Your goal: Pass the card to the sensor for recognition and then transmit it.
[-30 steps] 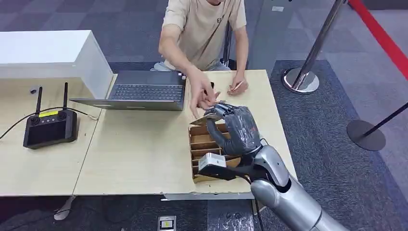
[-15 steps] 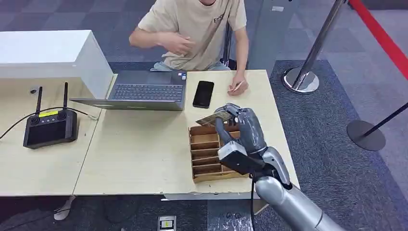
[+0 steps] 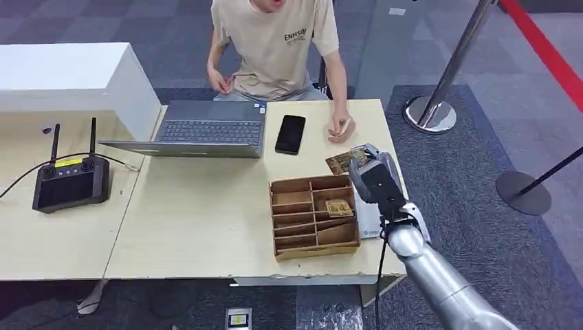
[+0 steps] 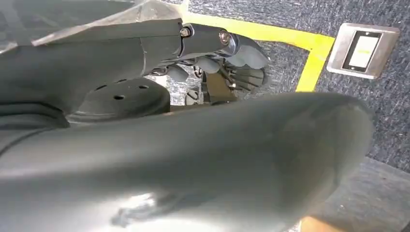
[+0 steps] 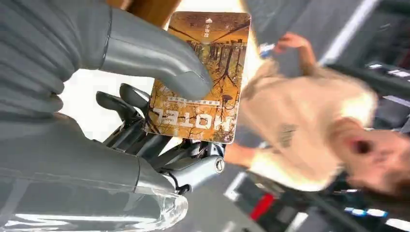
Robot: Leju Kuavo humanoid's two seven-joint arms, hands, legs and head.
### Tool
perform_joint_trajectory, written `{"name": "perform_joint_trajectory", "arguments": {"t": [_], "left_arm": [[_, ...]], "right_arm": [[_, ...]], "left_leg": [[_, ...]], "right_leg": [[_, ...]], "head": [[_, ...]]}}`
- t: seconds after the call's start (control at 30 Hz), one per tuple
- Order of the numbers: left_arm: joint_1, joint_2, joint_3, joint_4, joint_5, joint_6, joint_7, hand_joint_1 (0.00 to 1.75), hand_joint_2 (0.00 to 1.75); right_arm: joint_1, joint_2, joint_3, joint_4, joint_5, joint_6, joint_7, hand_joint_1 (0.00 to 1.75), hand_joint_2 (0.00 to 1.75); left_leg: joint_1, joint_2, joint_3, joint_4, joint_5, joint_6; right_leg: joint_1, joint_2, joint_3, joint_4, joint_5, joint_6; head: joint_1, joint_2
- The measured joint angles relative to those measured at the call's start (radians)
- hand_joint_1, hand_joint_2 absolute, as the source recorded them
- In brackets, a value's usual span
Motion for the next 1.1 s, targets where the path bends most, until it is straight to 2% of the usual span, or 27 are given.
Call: {"name": "perform_joint_trajectory", "arguments": {"t": [0.17, 0.3, 0.57, 0.67, 0.83, 0.97, 1.1], "left_arm": [[-0.001, 0.000, 0.000, 0.000, 0.000, 0.000, 0.005, 0.00, 0.00], [-0.002, 0.000, 0.000, 0.001, 0.004, 0.008, 0.015, 0.00, 0.00], [-0.001, 0.000, 0.000, 0.001, 0.011, 0.016, 0.023, 0.00, 0.00], [-0.001, 0.000, 0.000, 0.002, 0.011, 0.016, 0.023, 0.00, 0.00], [-0.001, 0.000, 0.000, 0.002, 0.008, 0.015, 0.019, 0.00, 0.00], [-0.001, 0.000, 0.000, 0.002, 0.006, 0.013, 0.018, 0.00, 0.00], [-0.001, 0.000, 0.000, 0.003, 0.006, 0.012, 0.014, 0.00, 0.00]], "right_arm": [[-0.027, 0.019, 0.000, 0.105, 0.032, -0.042, 0.028, 1.75, 1.75], [-0.040, 0.030, 0.002, 0.154, 0.078, -0.076, 0.079, 1.75, 1.75], [-0.046, 0.035, 0.004, 0.162, 0.197, -0.127, 0.203, 1.75, 1.75], [-0.041, 0.033, 0.002, 0.147, 0.212, -0.136, 0.225, 1.75, 1.75], [-0.020, 0.028, -0.011, 0.114, 0.116, -0.118, 0.190, 1.75, 1.75], [0.003, 0.026, -0.040, 0.082, -0.063, -0.053, 0.085, 1.75, 1.75], [0.018, 0.026, -0.064, 0.052, -0.148, -0.032, 0.027, 1.75, 1.75]], "left_leg": [[0.000, 0.000, 0.000, 0.000, 0.000, 0.000], [0.000, 0.000, 0.000, 0.000, 0.000, 0.000], [0.000, 0.000, 0.001, 0.000, 0.000, 0.000], [0.000, 0.000, 0.001, 0.000, 0.000, 0.000], [0.000, 0.000, 0.001, 0.000, 0.000, 0.000], [0.000, 0.000, 0.001, 0.001, 0.000, 0.000], [0.000, 0.000, 0.001, 0.000, 0.000, 0.000]], "right_leg": [[0.000, 0.000, 0.000, 0.000, 0.000, 0.000], [0.000, 0.000, 0.000, 0.000, 0.000, 0.000], [0.000, 0.000, 0.001, 0.000, 0.000, 0.000], [0.000, 0.000, 0.001, 0.000, 0.000, 0.000], [0.000, 0.000, 0.001, 0.000, 0.001, 0.001], [0.000, 0.000, 0.001, 0.000, 0.001, 0.001], [0.000, 0.000, 0.000, 0.000, 0.001, 0.001]], "head": [[0.000, 0.000], [0.000, 0.000], [0.000, 0.000], [0.001, 0.000], [0.000, 0.000], [0.000, 0.000], [0.000, 0.000]]}}
